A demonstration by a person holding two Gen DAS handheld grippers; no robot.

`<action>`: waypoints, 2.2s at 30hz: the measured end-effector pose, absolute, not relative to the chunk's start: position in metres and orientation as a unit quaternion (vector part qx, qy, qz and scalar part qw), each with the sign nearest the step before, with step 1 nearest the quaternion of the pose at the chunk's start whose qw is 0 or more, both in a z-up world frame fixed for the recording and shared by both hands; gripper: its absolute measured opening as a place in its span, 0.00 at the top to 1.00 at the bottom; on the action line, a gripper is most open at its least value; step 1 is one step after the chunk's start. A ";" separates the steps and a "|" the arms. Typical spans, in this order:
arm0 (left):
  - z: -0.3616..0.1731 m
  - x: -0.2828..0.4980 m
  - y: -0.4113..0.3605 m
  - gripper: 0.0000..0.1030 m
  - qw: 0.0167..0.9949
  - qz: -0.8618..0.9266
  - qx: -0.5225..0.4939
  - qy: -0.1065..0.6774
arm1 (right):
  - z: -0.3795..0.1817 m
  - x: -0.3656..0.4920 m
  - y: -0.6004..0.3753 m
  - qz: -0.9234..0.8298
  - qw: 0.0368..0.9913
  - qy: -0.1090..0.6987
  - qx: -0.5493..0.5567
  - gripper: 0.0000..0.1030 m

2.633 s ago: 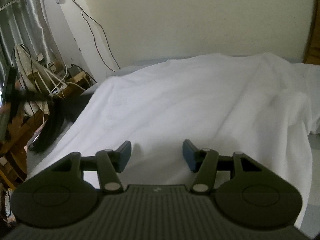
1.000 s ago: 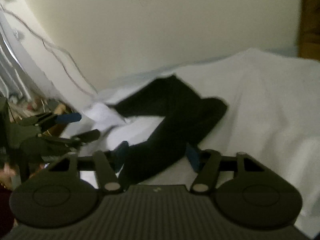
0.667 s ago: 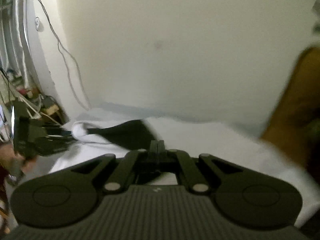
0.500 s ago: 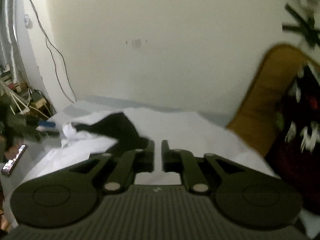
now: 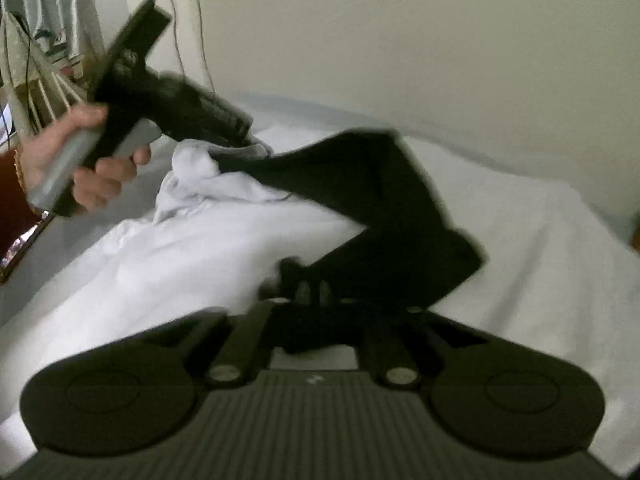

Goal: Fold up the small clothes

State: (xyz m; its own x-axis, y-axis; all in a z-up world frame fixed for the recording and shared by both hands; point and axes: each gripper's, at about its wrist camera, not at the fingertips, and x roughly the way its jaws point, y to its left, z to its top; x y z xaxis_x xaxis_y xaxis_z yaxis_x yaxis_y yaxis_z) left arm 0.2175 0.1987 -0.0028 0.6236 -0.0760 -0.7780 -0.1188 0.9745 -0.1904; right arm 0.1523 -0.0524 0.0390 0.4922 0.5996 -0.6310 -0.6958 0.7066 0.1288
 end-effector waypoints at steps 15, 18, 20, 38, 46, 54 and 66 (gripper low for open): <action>-0.019 0.212 0.224 0.91 0.892 0.031 -0.182 0.412 | 0.097 0.136 -0.172 0.277 0.921 0.273 0.003 0.48; -0.017 0.209 0.224 0.91 0.892 0.032 -0.176 0.415 | 0.067 0.138 -0.109 0.342 0.888 0.308 -0.013 0.39; -0.020 0.212 0.220 0.90 0.892 0.035 -0.172 0.417 | 0.046 0.144 -0.067 0.367 0.869 0.329 -0.042 0.37; -0.018 0.205 0.207 0.86 0.904 0.036 -0.122 0.407 | 0.110 0.187 -0.260 0.043 0.952 0.271 -0.137 0.91; 0.001 0.169 0.198 0.49 0.916 0.032 -0.092 0.389 | 0.089 0.198 -0.228 0.197 0.937 0.288 -0.024 0.54; -0.009 0.144 0.167 0.49 0.912 0.035 0.050 0.407 | 0.045 0.228 -0.171 0.244 0.912 0.327 -0.053 0.41; -0.004 0.145 0.163 0.48 0.906 0.021 0.082 0.414 | 0.034 0.242 -0.149 0.330 0.879 0.345 0.004 0.42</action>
State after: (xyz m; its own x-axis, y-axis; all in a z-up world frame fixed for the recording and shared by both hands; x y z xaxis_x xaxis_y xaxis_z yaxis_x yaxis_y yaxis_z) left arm 0.1450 0.1633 -0.0041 0.6555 0.1062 -0.7477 0.0302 0.9856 0.1664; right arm 0.2416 -0.1489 0.0341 0.5454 0.5820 -0.6032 -0.5769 0.7827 0.2336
